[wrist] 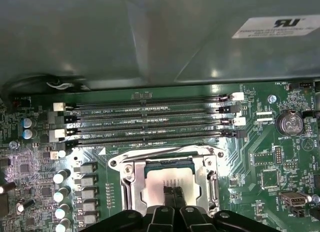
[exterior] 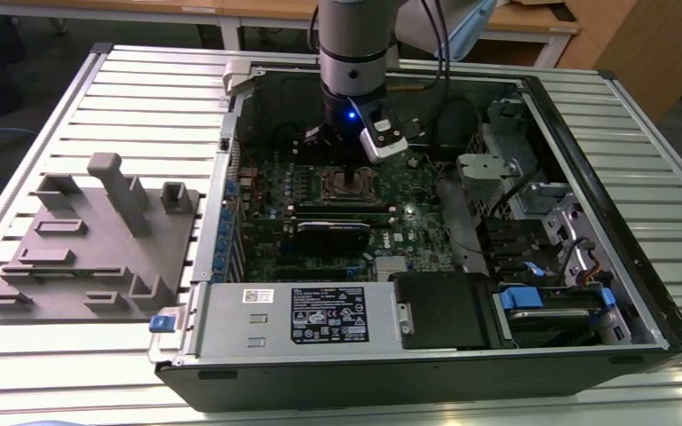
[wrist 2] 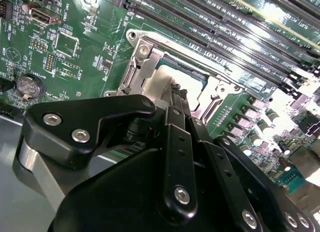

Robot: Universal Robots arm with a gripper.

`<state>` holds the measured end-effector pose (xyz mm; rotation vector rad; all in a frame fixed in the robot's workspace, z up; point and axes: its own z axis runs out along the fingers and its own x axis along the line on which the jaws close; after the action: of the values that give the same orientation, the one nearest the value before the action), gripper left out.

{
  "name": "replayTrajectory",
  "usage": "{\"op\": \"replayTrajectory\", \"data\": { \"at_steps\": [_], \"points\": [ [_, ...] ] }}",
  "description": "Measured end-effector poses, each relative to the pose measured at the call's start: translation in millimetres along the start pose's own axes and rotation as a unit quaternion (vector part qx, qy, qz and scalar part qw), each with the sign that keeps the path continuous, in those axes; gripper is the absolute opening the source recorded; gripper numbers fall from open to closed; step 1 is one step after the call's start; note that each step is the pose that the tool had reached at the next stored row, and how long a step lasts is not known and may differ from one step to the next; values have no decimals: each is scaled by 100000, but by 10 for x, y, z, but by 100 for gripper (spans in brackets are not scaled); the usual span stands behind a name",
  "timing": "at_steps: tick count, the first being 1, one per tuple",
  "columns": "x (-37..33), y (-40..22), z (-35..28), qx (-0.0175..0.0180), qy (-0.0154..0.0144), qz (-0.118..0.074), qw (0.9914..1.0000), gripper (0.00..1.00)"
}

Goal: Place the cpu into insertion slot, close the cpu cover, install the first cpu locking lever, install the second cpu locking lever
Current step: 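Install the first cpu locking lever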

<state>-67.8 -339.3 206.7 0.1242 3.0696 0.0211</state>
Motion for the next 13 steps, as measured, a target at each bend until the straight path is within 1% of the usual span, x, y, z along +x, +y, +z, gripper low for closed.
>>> {"op": "replayTrajectory", "data": {
  "at_steps": [3, 5, 10, 13],
  "points": [
    [6, -20, 0, -3, -6, 3, 100000, 10],
    [7, -21, -1, -5, -13, 1, 100000, 10],
    [3, -21, -59, -1, -10, 0, 100000, 10],
    [2, -21, -64, -50, -18, 2, 100000, 10]
  ]
}}
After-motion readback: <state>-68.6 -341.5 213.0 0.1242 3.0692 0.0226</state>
